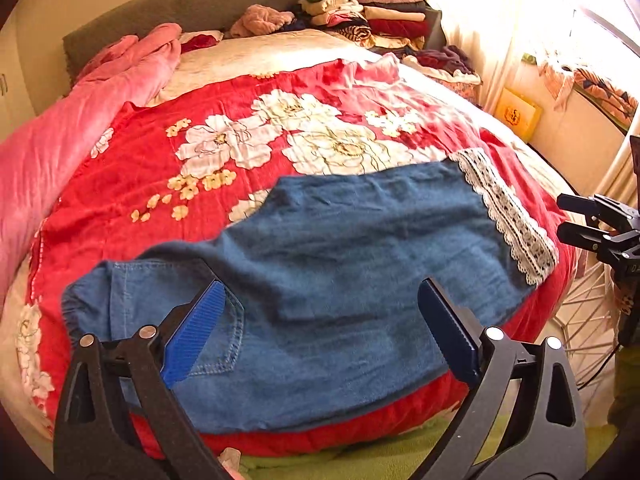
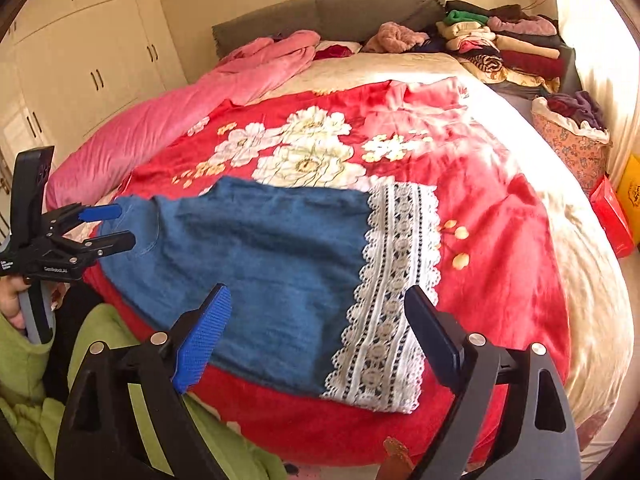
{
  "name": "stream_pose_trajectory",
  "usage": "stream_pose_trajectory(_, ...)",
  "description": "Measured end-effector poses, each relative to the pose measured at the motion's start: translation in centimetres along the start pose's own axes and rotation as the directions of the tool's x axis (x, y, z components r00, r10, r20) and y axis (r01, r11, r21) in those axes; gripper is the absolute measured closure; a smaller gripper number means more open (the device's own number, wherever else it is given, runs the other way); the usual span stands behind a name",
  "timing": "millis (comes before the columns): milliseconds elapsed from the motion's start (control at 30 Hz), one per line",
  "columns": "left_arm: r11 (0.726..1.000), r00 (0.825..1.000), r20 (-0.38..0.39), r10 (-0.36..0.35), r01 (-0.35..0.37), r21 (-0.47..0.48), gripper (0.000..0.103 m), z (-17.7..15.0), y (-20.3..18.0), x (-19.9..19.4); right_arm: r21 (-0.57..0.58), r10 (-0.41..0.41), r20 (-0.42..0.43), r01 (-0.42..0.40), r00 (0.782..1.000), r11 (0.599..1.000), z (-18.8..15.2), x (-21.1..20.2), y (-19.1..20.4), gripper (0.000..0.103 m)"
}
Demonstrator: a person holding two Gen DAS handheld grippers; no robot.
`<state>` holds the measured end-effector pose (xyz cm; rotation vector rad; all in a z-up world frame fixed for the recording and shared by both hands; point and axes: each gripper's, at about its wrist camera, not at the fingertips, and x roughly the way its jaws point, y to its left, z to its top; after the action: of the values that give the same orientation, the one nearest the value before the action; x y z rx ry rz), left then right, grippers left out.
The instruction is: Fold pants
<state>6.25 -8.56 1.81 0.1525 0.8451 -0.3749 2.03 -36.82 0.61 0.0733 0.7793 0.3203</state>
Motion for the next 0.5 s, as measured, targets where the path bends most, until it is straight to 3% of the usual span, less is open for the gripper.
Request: stream_pose_trajectory(500,0.999,0.999,-0.015,0.037,-0.037,-0.023,0.012,5.2,3.3,3.3,0.057,-0.065,0.026,0.063,0.998,0.996,4.8,2.3,-4.2,0.016)
